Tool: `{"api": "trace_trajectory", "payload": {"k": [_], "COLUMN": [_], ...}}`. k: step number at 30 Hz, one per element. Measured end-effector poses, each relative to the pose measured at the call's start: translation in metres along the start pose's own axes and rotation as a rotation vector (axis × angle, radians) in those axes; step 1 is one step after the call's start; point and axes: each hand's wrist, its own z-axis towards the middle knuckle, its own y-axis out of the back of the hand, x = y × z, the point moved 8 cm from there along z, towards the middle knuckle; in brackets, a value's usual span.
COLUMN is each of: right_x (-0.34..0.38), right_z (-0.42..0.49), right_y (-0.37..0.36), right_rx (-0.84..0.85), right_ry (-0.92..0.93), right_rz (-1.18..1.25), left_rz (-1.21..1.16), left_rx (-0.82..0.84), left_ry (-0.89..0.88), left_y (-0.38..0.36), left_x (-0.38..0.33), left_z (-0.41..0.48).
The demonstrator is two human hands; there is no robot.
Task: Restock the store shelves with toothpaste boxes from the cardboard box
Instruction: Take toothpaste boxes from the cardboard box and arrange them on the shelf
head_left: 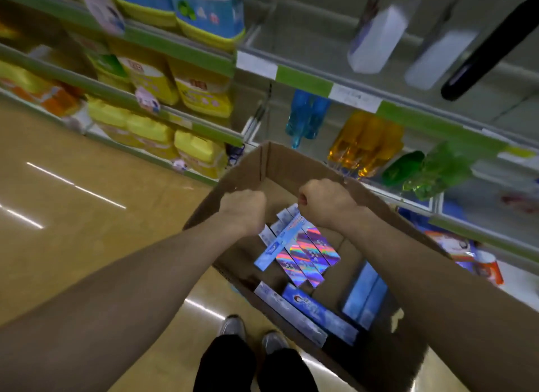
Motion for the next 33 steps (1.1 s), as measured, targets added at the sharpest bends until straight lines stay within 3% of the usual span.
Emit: {"api": "trace_trajectory", "payload": {"k": [6,15,23,33], "right_x": [-0.02,-0.02,-0.027,-0.032], "right_z": [0.03,0.061,0.078,0.062], "right_y": [-0.073,-0.154,-0.188,-0.169], "right_rx": [0.103,0.131,0.148,0.136], "right_ry": [-0.08,0.054,0.066,0.1], "right_rz": [-0.004,-0.261,-0.466,-0.447], "left_rz": [-0.099,-0.146,-0.073,0.022], "left_rx": [0.128,0.287,0.292,0.217], "left_ry": [-0.018,0.028,0.003,0.062], "left_y": [-0.094,-0.184,-0.206,-0.167], "left_x": [-0.003,-0.012,-0.015,0.003], "left_z": [0.044,0.074,0.08,0.076]}}
